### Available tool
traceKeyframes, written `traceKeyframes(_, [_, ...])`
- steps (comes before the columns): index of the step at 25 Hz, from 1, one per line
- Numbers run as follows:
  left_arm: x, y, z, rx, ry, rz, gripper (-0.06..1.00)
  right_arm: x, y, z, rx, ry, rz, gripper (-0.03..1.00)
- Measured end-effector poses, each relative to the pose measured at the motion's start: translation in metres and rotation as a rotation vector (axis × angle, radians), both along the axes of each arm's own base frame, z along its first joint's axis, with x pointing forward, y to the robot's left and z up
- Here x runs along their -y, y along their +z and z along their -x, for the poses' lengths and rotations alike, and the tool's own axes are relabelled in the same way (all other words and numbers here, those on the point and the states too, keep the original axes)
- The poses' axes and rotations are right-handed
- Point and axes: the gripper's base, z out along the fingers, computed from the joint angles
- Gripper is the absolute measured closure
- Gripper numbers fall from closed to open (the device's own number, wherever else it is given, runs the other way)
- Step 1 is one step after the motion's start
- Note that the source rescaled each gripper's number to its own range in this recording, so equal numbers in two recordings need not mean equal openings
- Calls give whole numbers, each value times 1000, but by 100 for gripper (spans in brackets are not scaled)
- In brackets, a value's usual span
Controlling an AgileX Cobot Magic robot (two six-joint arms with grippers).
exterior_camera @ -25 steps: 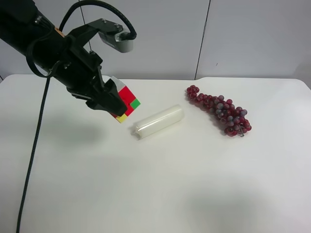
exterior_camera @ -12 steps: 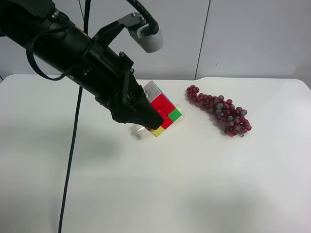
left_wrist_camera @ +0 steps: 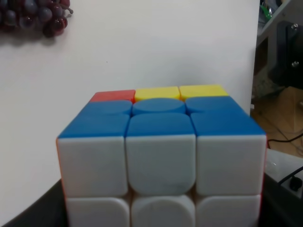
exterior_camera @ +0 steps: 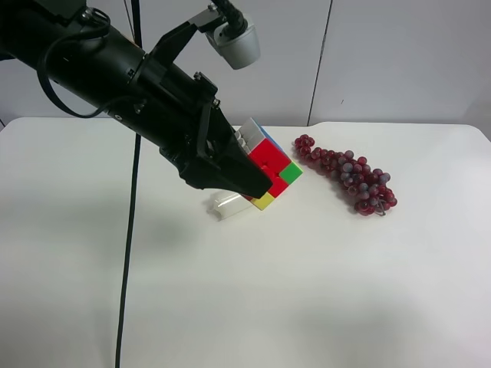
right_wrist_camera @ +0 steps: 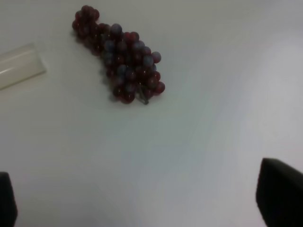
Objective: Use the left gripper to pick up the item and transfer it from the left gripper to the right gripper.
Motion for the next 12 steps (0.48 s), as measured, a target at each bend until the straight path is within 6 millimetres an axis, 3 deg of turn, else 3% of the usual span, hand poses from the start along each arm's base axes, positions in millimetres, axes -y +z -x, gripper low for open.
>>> traceKeyframes(12, [0,0,0,1,-1,0,94,0,0,0,0,0,0,-3])
